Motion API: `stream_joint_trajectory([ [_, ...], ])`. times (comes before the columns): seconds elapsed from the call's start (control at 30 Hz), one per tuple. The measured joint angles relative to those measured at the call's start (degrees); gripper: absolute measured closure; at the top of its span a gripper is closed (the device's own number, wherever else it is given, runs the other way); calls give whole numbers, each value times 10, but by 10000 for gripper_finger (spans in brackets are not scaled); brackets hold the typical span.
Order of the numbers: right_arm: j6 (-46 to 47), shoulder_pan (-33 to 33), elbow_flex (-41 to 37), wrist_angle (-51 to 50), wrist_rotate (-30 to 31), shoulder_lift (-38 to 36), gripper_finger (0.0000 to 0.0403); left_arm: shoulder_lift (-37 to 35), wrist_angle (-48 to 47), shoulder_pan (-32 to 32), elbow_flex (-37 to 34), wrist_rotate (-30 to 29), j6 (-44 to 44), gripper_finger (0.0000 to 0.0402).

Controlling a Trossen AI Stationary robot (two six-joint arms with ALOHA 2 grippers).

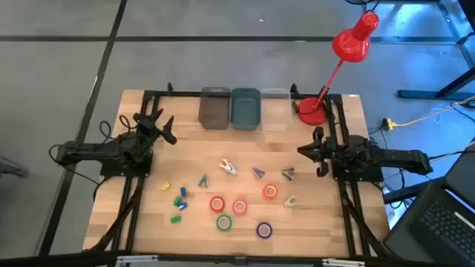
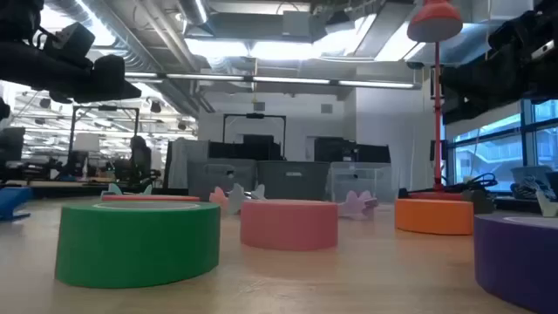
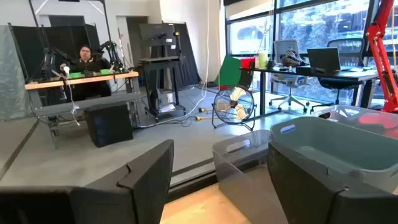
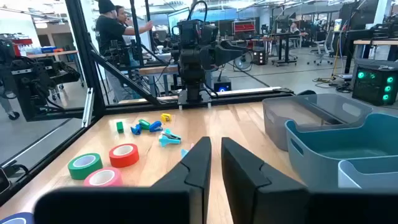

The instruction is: Pick and place Stapler, Stapler remover, tape

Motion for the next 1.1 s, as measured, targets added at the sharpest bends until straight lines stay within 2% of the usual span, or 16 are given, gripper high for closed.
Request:
stream_joint_trajectory([
  [0.9,0,0,0,1,0,0,361,0,0,0,0,0,0,153],
  [1.1,-2,0,0,35,0,0,361,0,0,0,0,0,0,154],
])
